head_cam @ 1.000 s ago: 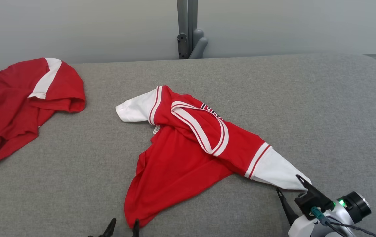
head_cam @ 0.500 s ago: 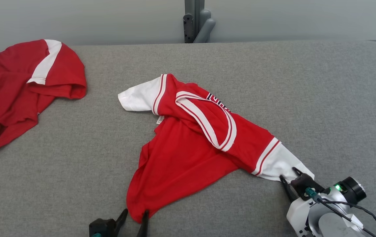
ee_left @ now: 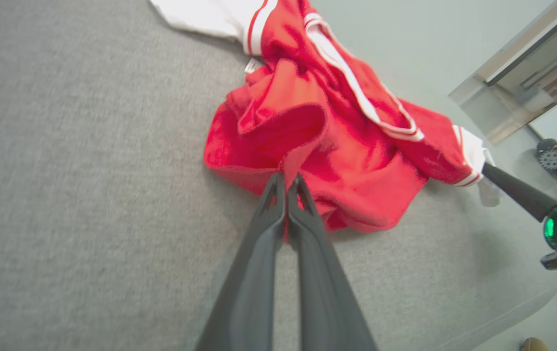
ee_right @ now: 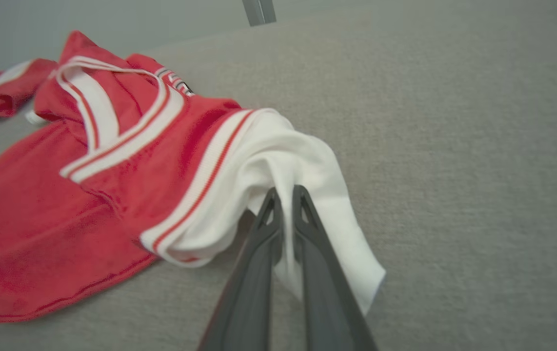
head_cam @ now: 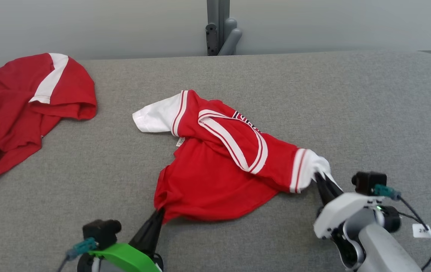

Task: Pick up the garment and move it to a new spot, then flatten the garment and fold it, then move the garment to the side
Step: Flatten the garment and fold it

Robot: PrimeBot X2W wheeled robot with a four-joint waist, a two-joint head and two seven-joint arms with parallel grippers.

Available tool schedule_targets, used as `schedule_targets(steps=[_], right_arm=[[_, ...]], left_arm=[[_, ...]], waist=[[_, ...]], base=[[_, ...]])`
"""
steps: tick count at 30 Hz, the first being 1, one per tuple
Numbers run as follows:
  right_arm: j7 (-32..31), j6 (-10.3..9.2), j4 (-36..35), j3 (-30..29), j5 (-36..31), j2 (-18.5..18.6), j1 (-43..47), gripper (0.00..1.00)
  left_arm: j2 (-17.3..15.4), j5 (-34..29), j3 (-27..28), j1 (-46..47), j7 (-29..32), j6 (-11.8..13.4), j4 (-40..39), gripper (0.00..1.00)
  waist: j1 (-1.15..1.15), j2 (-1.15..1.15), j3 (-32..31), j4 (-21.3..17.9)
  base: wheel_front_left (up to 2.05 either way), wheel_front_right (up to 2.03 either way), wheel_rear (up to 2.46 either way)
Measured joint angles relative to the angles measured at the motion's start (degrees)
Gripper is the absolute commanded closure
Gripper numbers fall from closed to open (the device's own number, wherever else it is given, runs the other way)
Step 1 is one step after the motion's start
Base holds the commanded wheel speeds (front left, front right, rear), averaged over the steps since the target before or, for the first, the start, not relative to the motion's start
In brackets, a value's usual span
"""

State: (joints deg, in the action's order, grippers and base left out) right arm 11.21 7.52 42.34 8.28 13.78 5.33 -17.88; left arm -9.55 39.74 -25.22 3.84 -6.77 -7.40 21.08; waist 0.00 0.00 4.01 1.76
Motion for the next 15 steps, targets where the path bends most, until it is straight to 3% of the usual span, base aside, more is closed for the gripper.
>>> schedule_targets(steps=[2, 4, 6, 8, 15], right_arm=[[-7.12, -0.03, -11.00, 3.74, 16.01, 0.56, 1.06, 1.00], [-14.44, 0.03, -23.97, 4.72, 29.19, 4.72, 3.36, 1.00], [-20.35, -0.04, -34.54, 1.57, 40.17, 9.69, 7.12, 1.00], [-24.65, -0.05, -42.16, -2.55, 48.71, 11.44, 10.87, 1.00], [-33.82, -0.04, -55.09, -11.41, 66.59, 6.44, 17.38, 1.00]], left_arm=[[-3.16, 2.47, 0.59, -0.23, 2.03, 0.00, -6.99, 1.00], [-6.01, 4.19, 2.25, -1.14, 3.99, 0.00, -13.79, 1.00], [-8.48, 6.14, 4.28, -2.15, 5.97, 0.45, -20.98, 1.00], [-10.46, 7.71, 6.41, -2.64, 7.98, 1.64, -27.58, 1.00], [-15.68, 14.08, 13.13, -2.98, 14.73, 5.73, -44.37, 1.00]], waist=[[0.00, 0.00, -0.10, -0.47], [0.00, 0.00, -0.14, -1.07], [0.00, 0.00, -0.10, -1.75], [0.00, 0.00, 0.00, -2.43], [0.00, 0.00, 1.31, -4.16]], base=[[0.00, 0.00, 0.00], [0.00, 0.00, 0.00], [0.00, 0.00, 0.00], [0.00, 0.00, 0.00], [0.00, 0.00, 0.00]])
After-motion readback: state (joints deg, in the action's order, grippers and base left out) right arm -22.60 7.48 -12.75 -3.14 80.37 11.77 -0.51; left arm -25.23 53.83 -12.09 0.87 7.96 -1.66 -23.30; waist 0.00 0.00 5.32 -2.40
